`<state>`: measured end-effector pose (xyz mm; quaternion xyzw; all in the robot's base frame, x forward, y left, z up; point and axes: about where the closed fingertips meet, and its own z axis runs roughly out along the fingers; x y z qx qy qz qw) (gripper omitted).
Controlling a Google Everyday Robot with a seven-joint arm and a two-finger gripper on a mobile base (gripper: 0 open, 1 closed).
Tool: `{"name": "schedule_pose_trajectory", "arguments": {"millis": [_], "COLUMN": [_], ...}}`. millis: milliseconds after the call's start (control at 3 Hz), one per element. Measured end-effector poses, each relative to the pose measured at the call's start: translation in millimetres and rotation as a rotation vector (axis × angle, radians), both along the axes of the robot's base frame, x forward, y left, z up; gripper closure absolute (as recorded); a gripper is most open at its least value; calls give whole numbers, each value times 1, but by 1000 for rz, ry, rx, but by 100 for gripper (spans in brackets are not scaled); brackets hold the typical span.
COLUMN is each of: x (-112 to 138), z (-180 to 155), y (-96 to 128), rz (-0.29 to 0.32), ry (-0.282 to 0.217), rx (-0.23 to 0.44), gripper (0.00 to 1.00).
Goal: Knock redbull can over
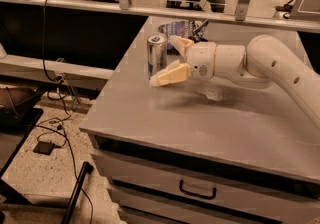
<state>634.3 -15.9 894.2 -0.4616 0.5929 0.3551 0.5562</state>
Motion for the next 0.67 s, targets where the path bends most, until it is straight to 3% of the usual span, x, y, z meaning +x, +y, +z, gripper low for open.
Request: {"name": "schedule_pose_trajectory", "arguments": {"millis": [333,667], "x": [0,-1], "z": [0,0], "y": [0,4], "rz": [0,7], "ry": [0,0], "rx": [0,0], "gripper": [0,26]}}
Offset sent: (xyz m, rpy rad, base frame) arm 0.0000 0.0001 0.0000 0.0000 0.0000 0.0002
